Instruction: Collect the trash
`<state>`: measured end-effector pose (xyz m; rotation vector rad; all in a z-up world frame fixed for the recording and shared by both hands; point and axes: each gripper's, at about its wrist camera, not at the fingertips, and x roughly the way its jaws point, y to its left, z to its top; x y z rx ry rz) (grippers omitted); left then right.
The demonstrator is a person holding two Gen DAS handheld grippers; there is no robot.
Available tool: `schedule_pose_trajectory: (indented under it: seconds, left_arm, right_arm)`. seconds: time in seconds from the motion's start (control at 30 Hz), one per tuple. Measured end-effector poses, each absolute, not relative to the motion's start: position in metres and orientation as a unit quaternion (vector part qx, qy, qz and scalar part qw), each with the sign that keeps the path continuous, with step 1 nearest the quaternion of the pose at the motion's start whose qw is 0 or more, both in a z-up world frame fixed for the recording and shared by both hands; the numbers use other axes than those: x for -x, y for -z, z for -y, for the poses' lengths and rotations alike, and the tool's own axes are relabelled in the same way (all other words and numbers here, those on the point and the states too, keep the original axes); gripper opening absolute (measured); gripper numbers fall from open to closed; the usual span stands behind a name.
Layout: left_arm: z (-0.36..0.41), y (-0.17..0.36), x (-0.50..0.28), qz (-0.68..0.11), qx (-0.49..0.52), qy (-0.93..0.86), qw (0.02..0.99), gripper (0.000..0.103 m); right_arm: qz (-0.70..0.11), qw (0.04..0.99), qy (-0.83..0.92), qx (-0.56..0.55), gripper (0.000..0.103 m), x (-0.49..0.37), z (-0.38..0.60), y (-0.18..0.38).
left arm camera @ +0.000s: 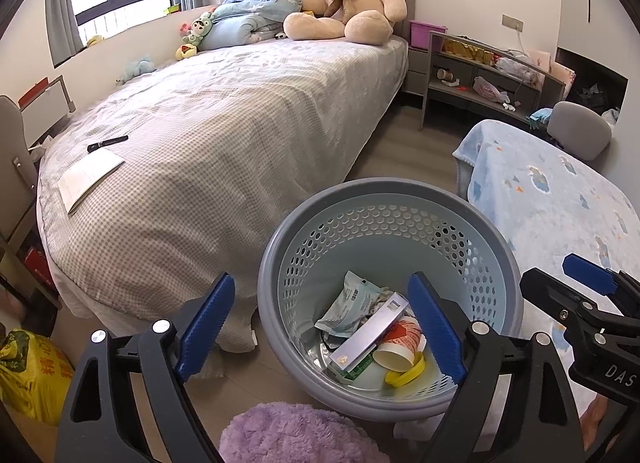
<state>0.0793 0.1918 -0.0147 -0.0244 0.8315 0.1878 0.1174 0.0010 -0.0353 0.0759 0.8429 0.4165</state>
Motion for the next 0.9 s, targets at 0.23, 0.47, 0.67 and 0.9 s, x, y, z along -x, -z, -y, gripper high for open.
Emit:
schedule_pose_trajectory:
  seconds: [0.23, 0.47, 0.67, 0.9]
  left_arm:
    - [-0.1916, 0.0155, -0.0804, -0.407, 0.01, -0.093, 0.909, 0.085]
    - [-0.1894, 0.0164, -0.0804, -0.405, 0.007, -0.092, 0.91, 0.085]
    - [-0.1888, 0.0167, -0.0798, -0.404, 0.006, -0.094, 0.91, 0.085]
    - [-0.1882, 0.0168, -0.0798, -0.404, 0.005, -0.095, 0.91, 0.085]
  right_arm:
    - [-0.406, 0.891, -0.2, -0.037, 0.083, -0.1173, -0.0008, 0.0355]
    - [-0.406, 0.891, -0.201, -0.036, 0.083, -0.1173, -0.0006, 0.0356]
    - [-0.406, 0.891, -0.201, -0.037, 0.083, -0.1173, -0.0002, 0.0356]
    - [-0.406, 0.891, -0.201, -0.037, 0.084, -0.1174, -0.0003, 0.0358]
